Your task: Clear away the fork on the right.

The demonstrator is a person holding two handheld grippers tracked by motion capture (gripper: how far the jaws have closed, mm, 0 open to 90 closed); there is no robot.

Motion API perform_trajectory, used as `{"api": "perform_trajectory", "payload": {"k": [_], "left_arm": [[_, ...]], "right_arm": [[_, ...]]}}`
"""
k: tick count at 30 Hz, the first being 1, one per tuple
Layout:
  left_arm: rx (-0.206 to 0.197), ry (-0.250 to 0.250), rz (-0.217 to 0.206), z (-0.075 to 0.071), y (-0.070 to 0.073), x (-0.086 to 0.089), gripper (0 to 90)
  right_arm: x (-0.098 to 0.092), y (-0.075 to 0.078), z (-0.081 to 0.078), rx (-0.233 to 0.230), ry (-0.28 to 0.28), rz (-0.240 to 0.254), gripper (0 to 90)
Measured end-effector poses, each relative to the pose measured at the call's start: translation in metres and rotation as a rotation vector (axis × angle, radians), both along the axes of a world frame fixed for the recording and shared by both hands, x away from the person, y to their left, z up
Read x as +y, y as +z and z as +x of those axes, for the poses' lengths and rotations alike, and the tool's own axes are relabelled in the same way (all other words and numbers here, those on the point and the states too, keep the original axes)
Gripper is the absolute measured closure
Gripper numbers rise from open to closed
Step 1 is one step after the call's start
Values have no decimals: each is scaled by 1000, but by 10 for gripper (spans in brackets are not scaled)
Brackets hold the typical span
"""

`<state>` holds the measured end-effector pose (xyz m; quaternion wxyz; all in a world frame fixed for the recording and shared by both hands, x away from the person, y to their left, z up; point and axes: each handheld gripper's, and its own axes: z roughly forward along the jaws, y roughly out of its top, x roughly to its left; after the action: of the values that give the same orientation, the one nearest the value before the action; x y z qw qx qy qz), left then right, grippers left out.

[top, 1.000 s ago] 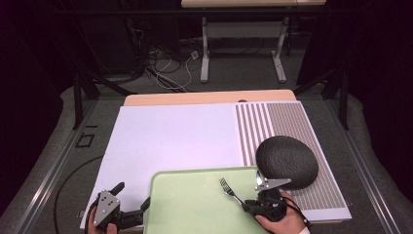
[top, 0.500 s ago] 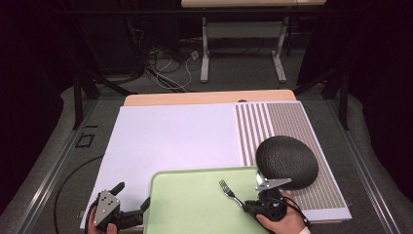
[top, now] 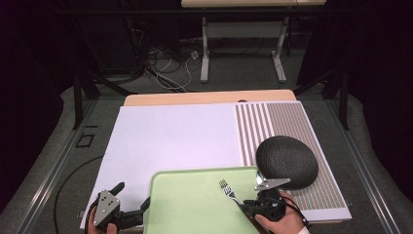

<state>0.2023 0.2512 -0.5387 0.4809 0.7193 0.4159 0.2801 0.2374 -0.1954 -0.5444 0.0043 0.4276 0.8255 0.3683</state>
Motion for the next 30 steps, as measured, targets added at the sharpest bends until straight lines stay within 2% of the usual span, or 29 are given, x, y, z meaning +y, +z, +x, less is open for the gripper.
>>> {"api": "perform_trajectory", "payload": {"k": [1,3,6,8,11,13,15,17,20,21,22,23,24,30], "left_arm": [[0,0,0,0,0,0,5],[0,-1,1,0,0,0,5],[0,-1,1,0,0,0,5],[0,-1,1,0,0,0,5],[1,-2,2,0,0,-1,5],[-1,-4,4,0,0,-1,6],[-1,-3,3,0,0,-1,5],[-1,-3,3,0,0,0,5],[-2,-3,3,0,0,0,6],[-2,-3,2,0,0,0,5],[-2,-4,2,0,0,0,5],[-2,-4,2,0,0,0,5],[-2,-4,2,-1,0,0,5],[-2,-3,3,-1,0,0,5]], "right_arm": [[-1,2,0,-15,3,-2,739],[0,4,-2,-57,9,29,764],[2,4,-4,-71,38,43,841],[5,3,-5,-69,57,19,895],[9,0,-5,-67,83,18,900],[14,-4,-6,-45,111,-1,900],[17,-7,-5,-46,116,-11,900],[17,-8,-4,-38,114,-23,900],[17,-9,-2,-31,101,-14,900],[16,-9,-2,-41,97,-13,900],[16,-11,-2,-50,86,7,900],[16,-11,-2,-50,86,7,900],[15,-8,-1,-29,92,-18,900],[8,-8,3,-25,53,-10,900]]}}
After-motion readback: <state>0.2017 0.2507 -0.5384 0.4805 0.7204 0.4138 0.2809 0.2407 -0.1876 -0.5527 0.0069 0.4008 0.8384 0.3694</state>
